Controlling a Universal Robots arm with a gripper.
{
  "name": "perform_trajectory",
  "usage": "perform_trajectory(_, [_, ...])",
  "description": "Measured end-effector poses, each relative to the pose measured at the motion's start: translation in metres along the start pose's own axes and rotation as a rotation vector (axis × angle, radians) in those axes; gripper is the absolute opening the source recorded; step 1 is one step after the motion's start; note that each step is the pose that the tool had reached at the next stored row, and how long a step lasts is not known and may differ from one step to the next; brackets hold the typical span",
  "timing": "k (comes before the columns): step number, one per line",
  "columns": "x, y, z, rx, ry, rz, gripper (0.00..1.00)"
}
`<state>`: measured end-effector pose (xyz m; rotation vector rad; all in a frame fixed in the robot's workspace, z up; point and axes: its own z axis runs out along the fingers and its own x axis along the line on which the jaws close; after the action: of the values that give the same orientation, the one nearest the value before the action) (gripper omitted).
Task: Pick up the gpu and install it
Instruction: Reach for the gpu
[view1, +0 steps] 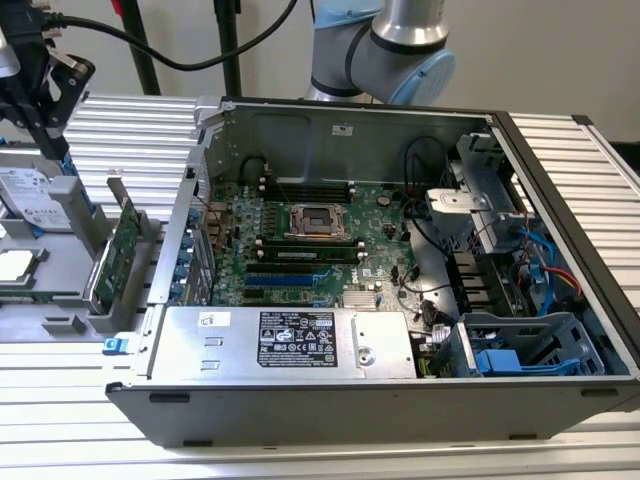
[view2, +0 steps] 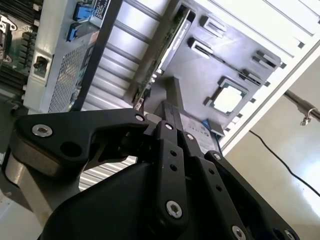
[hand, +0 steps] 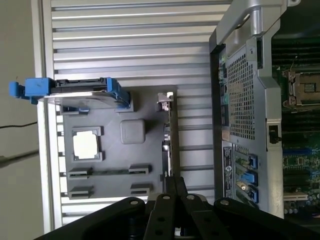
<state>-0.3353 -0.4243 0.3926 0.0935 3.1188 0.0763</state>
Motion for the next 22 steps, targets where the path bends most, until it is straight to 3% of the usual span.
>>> perform_trajectory(12, [0.0004, -0.0057, -0.0003, 0.0, 0.0, 0.0, 0.0])
perform_trajectory(22, [-0.0002, -0.0157, -0.0008, 0.0, 0.0, 0.0, 0.0])
